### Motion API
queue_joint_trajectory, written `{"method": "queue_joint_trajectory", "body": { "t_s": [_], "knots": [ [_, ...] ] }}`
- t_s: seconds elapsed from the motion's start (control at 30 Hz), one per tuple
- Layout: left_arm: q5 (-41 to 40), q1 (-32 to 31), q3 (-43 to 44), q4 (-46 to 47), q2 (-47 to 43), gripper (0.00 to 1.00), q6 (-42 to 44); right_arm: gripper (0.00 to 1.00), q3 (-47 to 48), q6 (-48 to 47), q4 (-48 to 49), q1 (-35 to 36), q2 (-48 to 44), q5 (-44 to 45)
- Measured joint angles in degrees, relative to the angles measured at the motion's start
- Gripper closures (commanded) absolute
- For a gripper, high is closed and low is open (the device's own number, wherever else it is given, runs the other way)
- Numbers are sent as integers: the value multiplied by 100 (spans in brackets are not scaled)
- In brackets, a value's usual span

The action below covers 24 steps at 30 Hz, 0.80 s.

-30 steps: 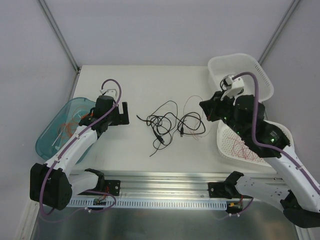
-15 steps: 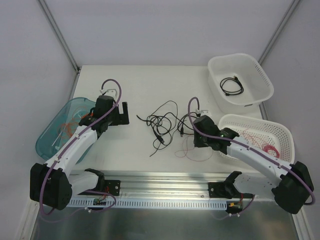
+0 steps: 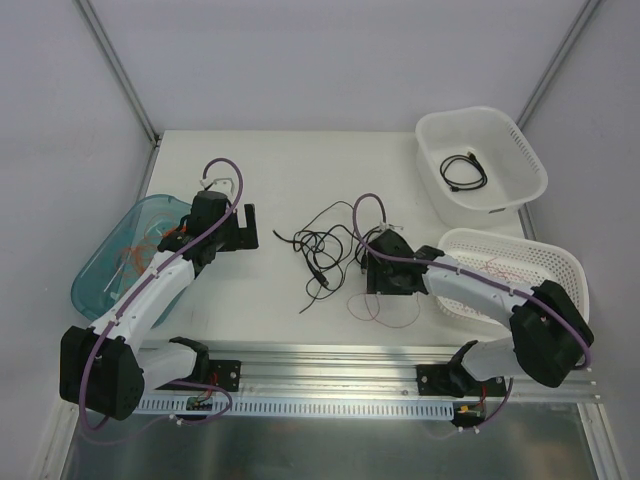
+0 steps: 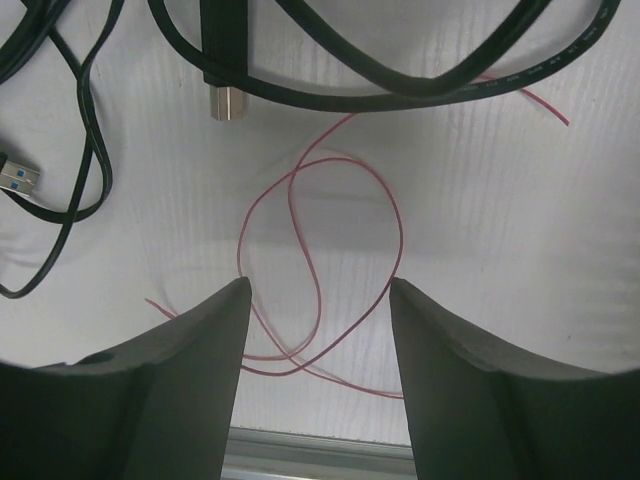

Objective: Untangle the cables

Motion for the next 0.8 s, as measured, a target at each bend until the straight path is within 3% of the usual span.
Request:
{"method": "queue_joint_trajectory", "body": {
  "t_s": [0.33,0.53,0.63,0.73,0.8],
  "knots": [
    [2,0,0,0,0,1,2,39,173,55,120,28,684,-72],
    [2,0,0,0,0,1,2,45,551,70,-92,208,1244,0],
    [0,0,0,0,0,1,2,57,802,46,-273,295,1478,57],
    [2,0,0,0,0,1,2,84,1016,33,-376,367,1676,55],
    [2,0,0,0,0,1,2,92,1115,-4,-442,387,1764,59]
  ]
}}
